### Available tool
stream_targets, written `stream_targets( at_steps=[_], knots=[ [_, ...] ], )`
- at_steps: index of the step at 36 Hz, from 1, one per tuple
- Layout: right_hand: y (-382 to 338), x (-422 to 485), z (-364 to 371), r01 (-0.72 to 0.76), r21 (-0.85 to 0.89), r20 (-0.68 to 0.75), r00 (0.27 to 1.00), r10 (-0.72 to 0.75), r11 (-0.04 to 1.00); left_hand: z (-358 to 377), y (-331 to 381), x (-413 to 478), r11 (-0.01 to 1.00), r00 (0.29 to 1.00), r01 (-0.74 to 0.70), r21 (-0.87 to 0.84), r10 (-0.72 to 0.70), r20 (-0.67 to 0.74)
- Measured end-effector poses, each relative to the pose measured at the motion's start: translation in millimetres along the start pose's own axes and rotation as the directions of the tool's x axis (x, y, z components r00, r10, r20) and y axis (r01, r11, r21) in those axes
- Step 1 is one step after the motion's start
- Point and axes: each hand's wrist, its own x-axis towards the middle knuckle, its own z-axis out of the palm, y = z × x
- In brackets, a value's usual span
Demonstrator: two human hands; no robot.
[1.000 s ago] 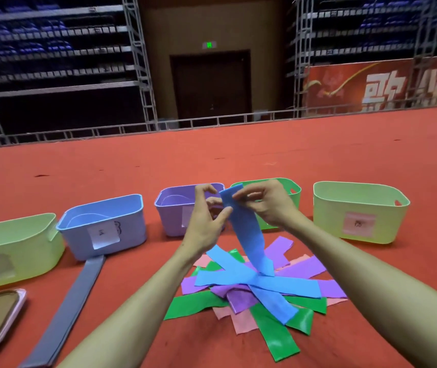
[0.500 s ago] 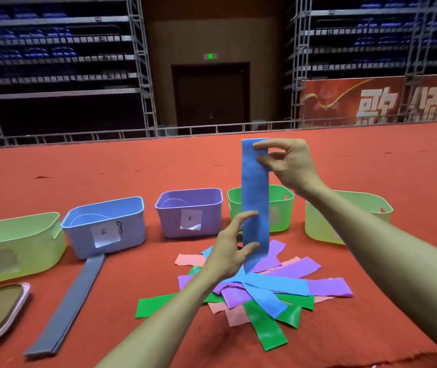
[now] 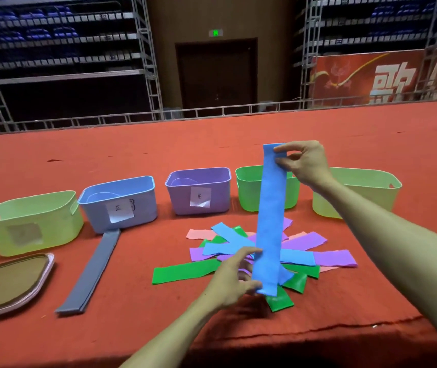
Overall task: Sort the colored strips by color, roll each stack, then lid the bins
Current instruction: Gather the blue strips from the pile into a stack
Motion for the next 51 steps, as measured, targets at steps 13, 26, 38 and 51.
stream_targets(
  at_steps=[13,26,38,51],
  knots=[
    [57,-65,35,-0.159,-0.033,0.079,0.984,0.161,0.987,-2,-36,-22,0.953,0.984,0.139,0.269,-0.164,0.074],
    [61,-74,53,-0.143,0.037,0.091,0.986,0.139,0.989,-13,-47,-4,0.92,0.987,0.119,0.374,-0.15,0.055],
    [75,-87,66,-0.146,0.045,0.138,0.981,0.138,0.988,-80,-67,51,0.819,0.902,0.392,0.419,-0.253,-0.35],
    [96,-98,63,-0.146,0.054,0.192,0.972,0.134,0.988,-79,-100,80,0.772,0.891,0.42,0.477,-0.251,-0.378]
  ],
)
